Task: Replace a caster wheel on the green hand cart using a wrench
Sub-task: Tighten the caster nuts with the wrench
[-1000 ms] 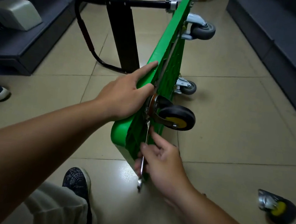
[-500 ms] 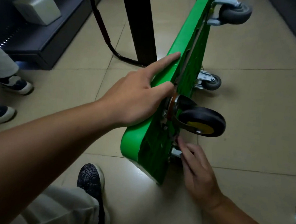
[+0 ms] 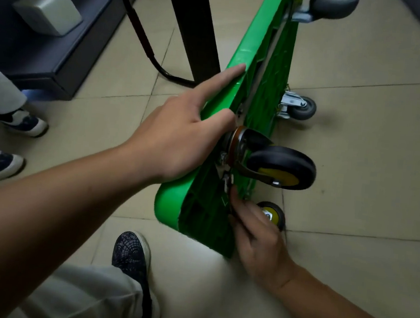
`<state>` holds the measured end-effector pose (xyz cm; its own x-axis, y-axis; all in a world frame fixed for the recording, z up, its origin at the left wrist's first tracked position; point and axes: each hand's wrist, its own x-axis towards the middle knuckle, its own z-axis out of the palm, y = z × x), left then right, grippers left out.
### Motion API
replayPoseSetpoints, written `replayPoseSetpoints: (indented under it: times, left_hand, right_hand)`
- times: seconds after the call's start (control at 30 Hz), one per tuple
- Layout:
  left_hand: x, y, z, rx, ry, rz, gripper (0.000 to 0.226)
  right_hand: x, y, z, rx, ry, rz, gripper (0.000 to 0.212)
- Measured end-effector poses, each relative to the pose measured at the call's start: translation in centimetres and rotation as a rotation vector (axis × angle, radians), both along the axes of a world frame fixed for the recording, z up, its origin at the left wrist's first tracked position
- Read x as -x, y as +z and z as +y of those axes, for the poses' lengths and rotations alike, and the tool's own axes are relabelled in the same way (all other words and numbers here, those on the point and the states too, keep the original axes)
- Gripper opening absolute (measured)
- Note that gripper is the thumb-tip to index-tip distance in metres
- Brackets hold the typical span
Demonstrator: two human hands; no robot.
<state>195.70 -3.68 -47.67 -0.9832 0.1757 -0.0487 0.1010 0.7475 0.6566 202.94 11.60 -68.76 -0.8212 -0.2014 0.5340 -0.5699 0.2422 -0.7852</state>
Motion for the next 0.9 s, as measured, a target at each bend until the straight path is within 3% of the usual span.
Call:
replayPoseSetpoints:
  times: [0.1, 0.17, 0.23, 0.3, 0.37, 0.53, 0.73, 0.9]
  left_hand:
    - [-0.2, 0.1, 0.0, -0.011, 0.004, -0.011, 0.065]
    - [-0.2, 0.2, -0.1, -0.011, 0.006, -0.017, 0.065]
    - [-0.1, 0.2, 0.0, -0.003, 0.007, -0.019, 0.064]
    - [-0.1, 0.3, 0.1, -0.002, -0.005, -0.017, 0.063]
    - [0.0, 0.3, 0.2, 0.001, -0.022, -0.023, 0.063]
    - [0.0, 0.3, -0.2, -0.04, -0.026, -0.061, 0.064]
    - [0.2, 0.1, -0.1, -0.051, -0.027, -0.058, 0.066]
    - [0.2, -0.2, -0.2, -0.06, -0.013, -0.031, 0.065]
  right_hand:
    - [-3.9, 3.2, -2.2, 0.252, -0.038, -0.371, 0.059]
    - [-4.9, 6.2, -3.2, 0.489, 0.054, -0.6, 0.055]
    - [-5.0, 8.0, -3.5, 0.692, 0.111, -0.721, 0.047]
    - [-5.3, 8.7, -2.9, 0.736, 0.107, -0.771, 0.043]
    - [-6.7, 7.7, -2.2, 0.611, 0.041, -0.733, 0.047]
    - [-7.0, 2.2, 0.8, 0.127, -0.065, -0.262, 0.055]
    - [-0.7, -0.1, 2.0, -0.044, -0.101, 0.02, 0.045]
    - [2.1, -0.9, 1.6, -0.073, -0.018, 0.128, 0.045]
